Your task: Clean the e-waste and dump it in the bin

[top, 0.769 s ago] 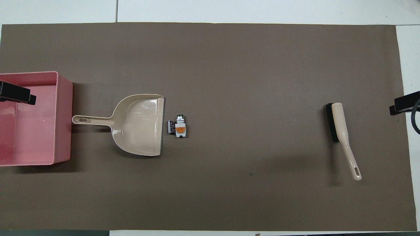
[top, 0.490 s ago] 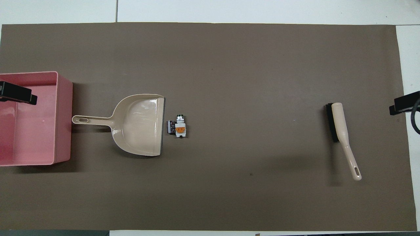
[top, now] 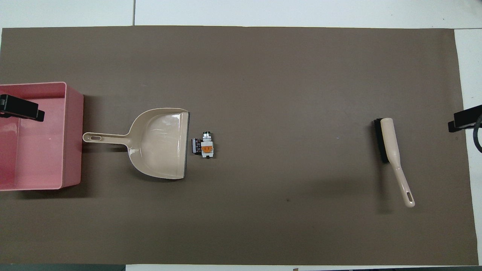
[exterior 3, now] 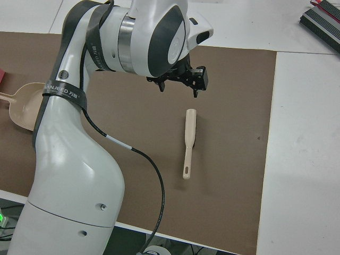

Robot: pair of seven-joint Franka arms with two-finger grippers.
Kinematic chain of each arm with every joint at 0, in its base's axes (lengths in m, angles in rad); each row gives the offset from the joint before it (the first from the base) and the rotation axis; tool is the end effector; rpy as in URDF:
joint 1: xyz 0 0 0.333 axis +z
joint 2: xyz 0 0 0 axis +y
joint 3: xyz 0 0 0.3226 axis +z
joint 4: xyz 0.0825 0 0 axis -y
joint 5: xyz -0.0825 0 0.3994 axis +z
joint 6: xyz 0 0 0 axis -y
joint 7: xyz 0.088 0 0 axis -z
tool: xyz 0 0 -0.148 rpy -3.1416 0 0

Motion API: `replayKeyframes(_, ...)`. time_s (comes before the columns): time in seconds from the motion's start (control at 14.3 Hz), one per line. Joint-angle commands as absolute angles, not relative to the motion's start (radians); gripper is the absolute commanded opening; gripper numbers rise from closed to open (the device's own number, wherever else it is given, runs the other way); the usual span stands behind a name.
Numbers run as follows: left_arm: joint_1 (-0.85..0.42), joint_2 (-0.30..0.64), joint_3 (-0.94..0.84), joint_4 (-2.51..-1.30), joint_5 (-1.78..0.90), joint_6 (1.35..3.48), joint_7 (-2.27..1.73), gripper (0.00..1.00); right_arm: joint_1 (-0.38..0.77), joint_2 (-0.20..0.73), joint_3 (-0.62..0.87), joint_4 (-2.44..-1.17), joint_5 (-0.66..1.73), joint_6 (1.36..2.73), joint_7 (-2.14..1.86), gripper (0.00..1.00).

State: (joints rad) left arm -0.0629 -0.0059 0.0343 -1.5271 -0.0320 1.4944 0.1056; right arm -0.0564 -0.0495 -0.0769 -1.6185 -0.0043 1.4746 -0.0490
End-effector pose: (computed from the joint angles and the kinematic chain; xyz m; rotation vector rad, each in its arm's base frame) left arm 0.5590 -0.0209 0.6081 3.1010 -0.2115 -0.0397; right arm 0.5344 -0.0733 0.5868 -3.1272 0.1318 0.1475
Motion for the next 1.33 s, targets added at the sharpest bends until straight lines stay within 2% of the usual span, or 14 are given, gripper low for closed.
replayKeyframes(0.0, -0.075, -0.035, 0.031, -1.555, -0.018, 1.493, 0.084, 0.99, -0.064, -0.061, -0.074, -1.626, -0.005, 1.47, -0.037, 0.99)
replayKeyframes(0.42, -0.066, -0.044, 0.029, -1.598, -0.028, 1.595, 0.329, 0.99, -0.074, -0.083, -0.077, -1.686, -0.005, 1.48, -0.169, 0.99)
replayKeyframes(0.7, -0.071, -0.044, 0.029, -1.664, -0.034, 1.682, 0.587, 0.99, -0.072, -0.215, -0.077, -2.015, -0.006, 1.676, -0.175, 0.99)
replayKeyframes(0.77, -0.075, -0.038, 0.029, -1.67, -0.034, 1.689, 0.65, 0.99, -0.074, -0.218, -0.077, -2.067, -0.006, 1.704, -0.176, 0.99)
replayKeyframes(1.05, -0.071, -0.028, 0.031, -1.756, -0.034, 1.778, 1.078, 0.98, -0.083, -0.157, -0.078, -2.132, -0.006, 1.779, -0.179, 0.99)
replayKeyframes(1.26, -0.077, -0.006, 0.031, -1.81, -0.034, 1.833, 1.266, 0.98, -0.098, -0.155, -0.078, -2.206, -0.006, 1.845, -0.186, 0.99)
